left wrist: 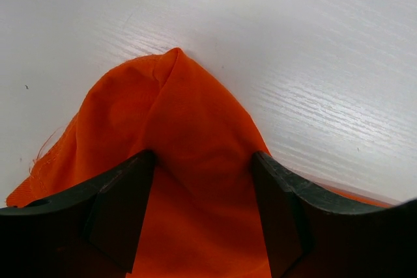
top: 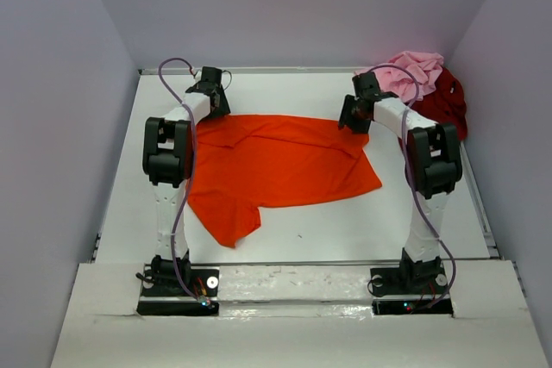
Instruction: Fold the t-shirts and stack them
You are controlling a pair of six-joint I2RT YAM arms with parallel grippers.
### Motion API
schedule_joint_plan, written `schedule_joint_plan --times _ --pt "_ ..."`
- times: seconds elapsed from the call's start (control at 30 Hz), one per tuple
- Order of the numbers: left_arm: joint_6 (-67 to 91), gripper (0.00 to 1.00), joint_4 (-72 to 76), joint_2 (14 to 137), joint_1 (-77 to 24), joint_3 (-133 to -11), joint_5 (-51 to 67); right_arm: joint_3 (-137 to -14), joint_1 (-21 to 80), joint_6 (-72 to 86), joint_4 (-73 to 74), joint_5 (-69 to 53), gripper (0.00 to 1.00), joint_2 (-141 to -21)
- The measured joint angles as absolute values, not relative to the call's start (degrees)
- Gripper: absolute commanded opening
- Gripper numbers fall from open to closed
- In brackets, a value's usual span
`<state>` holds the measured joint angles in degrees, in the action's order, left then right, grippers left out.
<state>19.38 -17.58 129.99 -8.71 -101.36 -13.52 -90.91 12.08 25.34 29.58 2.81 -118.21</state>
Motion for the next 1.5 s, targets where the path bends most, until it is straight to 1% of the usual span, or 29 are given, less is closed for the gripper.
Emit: schedule_joint_plan --times 0.13,0.53,0.67,1.03,1.27,1.4,1.5 --pt "19.35 0.74 -17.89 129.99 -8.71 -101.54 -13.50 -91.33 12.08 25.56 29.30 1.74 0.55 -121.56" --pt "19.35 0.75 -21.30 130.82 -8.19 -104.64 -13.39 -103.50 12.05 25.74 30.22 1.72 0.55 -129.49" --pt "19.31 0.75 -22.46 132.94 -7.68 -108.12 -13.21 -107.48 11.92 25.71 31.31 2.37 0.55 -131.76" --pt "18.15 0.75 -25.12 140.20 -6.39 -119.77 -13.56 -123.15 11.07 25.26 34.35 2.68 0.56 -141.03" --pt "17.26 0.74 -26.02 143.72 -6.26 -125.91 -14.17 -123.94 11.05 24.82 34.70 2.26 0.56 -141.47" --pt "16.78 0.75 -26.57 147.02 -5.93 -132.03 -14.33 -123.92 11.03 23.73 34.68 1.69 0.56 -141.47" --pt "16.78 0.75 -26.79 147.26 -5.34 -133.08 -14.11 -122.45 11.03 22.39 33.10 1.17 0.56 -140.88"
